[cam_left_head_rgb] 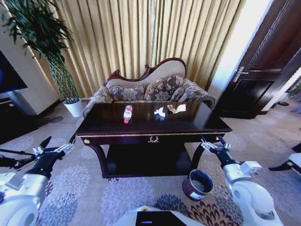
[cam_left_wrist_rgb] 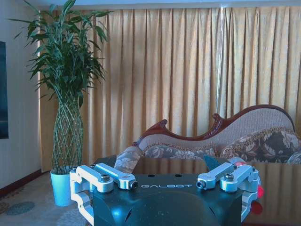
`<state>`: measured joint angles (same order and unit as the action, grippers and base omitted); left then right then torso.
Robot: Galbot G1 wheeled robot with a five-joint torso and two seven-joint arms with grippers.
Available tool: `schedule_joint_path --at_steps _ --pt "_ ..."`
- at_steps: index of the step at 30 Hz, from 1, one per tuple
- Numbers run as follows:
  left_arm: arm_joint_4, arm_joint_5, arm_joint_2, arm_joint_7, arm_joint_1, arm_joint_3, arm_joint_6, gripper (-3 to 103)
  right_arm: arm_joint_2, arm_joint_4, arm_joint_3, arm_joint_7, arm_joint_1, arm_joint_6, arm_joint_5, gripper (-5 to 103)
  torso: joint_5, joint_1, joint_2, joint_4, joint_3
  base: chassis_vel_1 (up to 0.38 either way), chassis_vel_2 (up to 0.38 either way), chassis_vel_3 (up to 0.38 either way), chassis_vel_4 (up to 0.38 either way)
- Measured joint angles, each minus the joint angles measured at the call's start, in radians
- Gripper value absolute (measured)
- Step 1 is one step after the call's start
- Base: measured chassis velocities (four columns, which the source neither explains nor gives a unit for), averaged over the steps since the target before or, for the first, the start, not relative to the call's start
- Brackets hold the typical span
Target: Move to the front of the table and place the trash on the table into the trash bin.
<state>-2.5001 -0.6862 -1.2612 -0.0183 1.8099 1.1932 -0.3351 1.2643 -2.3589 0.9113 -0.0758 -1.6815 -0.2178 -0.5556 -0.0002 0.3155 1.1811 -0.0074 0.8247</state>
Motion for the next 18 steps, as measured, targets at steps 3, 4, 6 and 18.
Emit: schedule_joint_path --at_steps 3,4,6,18 --pt "0.000 0.000 0.002 0.000 -0.007 -0.001 -0.001 100 0.003 -0.063 -0.014 0.018 -0.006 -0.045 0.007 100 0.0001 0.000 0.000 -0.0001 0.000 0.000 0.000 0.000 0.000" --pt "0.000 0.000 0.003 0.000 -0.008 -0.001 -0.001 100 0.002 -0.086 -0.016 0.021 -0.008 -0.066 0.008 100 0.0000 0.000 0.000 -0.0001 0.000 0.000 0.000 0.000 0.000" --pt "0.000 0.000 0.005 0.000 -0.008 -0.001 -0.002 100 -0.003 -0.122 -0.020 0.023 -0.014 -0.107 -0.001 100 0.0001 0.000 0.000 0.0000 0.000 0.000 0.000 0.000 0.000" --pt "0.000 0.003 0.011 0.002 -0.015 -0.009 -0.010 100 -0.004 -0.144 -0.055 0.023 -0.012 -0.198 -0.012 100 0.0002 0.000 0.000 0.0000 0.000 0.000 0.000 0.000 0.000"
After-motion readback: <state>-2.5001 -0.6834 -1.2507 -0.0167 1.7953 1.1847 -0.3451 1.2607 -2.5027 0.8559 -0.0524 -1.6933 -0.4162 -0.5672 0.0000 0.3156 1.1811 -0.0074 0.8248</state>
